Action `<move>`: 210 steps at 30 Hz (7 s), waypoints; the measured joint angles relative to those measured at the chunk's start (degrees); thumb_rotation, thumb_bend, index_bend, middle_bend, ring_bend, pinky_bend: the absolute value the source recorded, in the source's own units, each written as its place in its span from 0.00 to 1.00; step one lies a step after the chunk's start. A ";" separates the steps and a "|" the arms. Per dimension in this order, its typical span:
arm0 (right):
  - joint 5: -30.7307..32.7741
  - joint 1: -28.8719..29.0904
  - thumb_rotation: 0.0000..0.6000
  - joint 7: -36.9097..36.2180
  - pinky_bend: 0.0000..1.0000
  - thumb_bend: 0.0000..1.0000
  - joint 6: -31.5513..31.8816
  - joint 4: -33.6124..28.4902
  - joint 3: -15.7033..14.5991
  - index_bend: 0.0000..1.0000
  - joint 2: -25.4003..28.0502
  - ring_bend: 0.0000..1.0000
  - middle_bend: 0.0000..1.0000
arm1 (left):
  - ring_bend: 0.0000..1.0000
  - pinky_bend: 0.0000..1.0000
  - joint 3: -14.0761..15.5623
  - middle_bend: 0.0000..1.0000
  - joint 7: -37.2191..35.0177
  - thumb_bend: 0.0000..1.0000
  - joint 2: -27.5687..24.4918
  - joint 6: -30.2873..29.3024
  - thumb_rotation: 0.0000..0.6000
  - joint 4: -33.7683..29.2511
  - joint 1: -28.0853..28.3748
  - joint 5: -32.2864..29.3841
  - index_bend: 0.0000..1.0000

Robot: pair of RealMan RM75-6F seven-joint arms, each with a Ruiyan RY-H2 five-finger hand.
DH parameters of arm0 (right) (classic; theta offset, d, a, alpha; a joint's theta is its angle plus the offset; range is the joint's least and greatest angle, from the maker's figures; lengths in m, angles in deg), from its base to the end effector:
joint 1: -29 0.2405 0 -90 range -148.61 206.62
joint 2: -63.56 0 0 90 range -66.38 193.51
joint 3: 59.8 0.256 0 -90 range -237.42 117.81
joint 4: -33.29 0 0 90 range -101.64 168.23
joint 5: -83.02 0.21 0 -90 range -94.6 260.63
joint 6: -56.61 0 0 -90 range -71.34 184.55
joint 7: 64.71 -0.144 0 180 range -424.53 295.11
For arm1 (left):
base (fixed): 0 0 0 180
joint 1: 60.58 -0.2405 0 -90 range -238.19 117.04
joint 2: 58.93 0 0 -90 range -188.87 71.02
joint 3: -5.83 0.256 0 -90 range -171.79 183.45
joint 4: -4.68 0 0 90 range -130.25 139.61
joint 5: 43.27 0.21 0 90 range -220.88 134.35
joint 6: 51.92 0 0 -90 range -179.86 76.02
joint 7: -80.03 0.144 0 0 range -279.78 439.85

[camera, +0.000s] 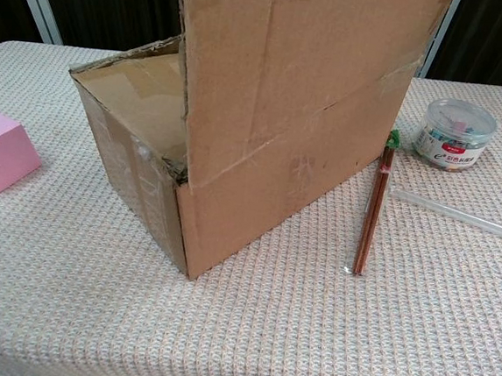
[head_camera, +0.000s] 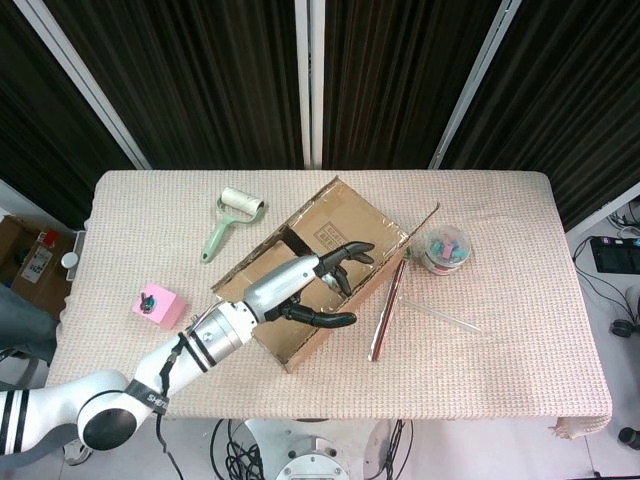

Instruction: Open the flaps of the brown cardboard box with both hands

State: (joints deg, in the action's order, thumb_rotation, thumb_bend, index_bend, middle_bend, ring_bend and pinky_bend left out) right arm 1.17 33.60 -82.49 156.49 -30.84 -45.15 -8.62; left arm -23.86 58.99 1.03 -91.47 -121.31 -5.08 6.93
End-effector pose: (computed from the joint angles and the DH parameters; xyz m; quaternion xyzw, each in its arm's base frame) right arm -0.3585 -0.2052 0.2375 0.4720 -0.2299 0.5052 0.6849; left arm 0.0517 0.2902 0.1069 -0.6345 -0.5900 -0.4992 0.0121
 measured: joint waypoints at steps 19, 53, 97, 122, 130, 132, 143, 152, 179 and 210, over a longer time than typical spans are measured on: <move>-0.48 -0.14 1.00 -0.55 0.00 0.32 -0.43 0.51 -0.23 0.00 -0.33 0.00 0.00 | 0.22 0.21 1.15 0.11 -10.30 0.00 1.18 10.58 0.32 0.79 -1.97 5.73 0.06; -1.09 -1.48 1.00 0.29 0.00 0.32 0.64 -1.64 -0.57 0.00 0.73 0.00 0.00 | 0.15 0.22 16.51 0.13 19.61 0.00 7.37 -0.54 0.29 19.32 0.46 10.05 0.21; 0.35 -1.28 1.00 -1.81 0.00 0.32 -2.32 1.69 -0.50 0.00 -1.01 0.00 0.00 | 0.12 0.21 17.22 0.12 19.03 0.00 22.58 1.25 0.28 37.53 6.49 18.16 0.20; 0.39 -0.92 1.00 -2.00 0.00 0.31 -2.54 1.77 -0.16 0.00 -1.15 0.00 0.00 | 0.18 0.21 19.09 0.42 23.24 0.00 17.71 8.04 0.33 36.33 10.27 14.80 0.32; 0.25 -0.64 1.00 -1.81 0.00 0.32 -2.63 1.63 -0.12 0.00 -1.22 0.00 0.00 | 0.22 0.21 18.51 0.54 23.68 0.00 14.81 7.42 0.33 33.36 10.48 13.70 0.32; 0.16 -0.54 1.00 -1.77 0.00 0.32 -2.71 1.61 -0.16 0.00 -1.25 0.00 0.00 | 0.22 0.21 18.50 0.56 23.91 0.00 13.99 7.20 0.33 32.51 10.46 13.48 0.32; 0.10 -0.38 1.00 -1.70 0.00 0.32 -2.65 1.36 -0.09 0.00 -1.17 0.00 0.00 | 0.24 0.22 17.56 0.61 23.63 0.00 9.53 5.43 0.30 27.42 9.84 13.20 0.32; -0.13 -0.13 1.00 -1.43 0.00 0.32 -2.57 0.71 -0.04 0.00 -1.02 0.00 0.00 | 0.24 0.22 16.46 0.62 23.82 0.00 3.23 3.42 0.27 20.42 8.71 14.24 0.32; -4.99 1.85 1.00 7.48 0.00 0.31 -0.84 -8.51 -1.11 0.00 1.72 0.00 0.00 | 0.25 0.22 19.02 0.62 5.36 0.00 -22.89 -16.98 0.22 1.46 -15.85 36.11 0.31; -1.38 19.53 1.00 35.60 0.00 0.11 -24.27 -43.75 3.60 0.00 8.73 0.00 0.00 | 0.10 0.21 30.11 0.12 16.49 0.00 -10.14 -44.19 0.61 23.94 -43.35 39.55 0.10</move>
State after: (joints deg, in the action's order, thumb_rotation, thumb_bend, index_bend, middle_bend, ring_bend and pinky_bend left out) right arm -0.21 53.14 -46.88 132.22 -74.60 -41.55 0.11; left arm 6.25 75.48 -9.10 -135.66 -97.37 -48.43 46.48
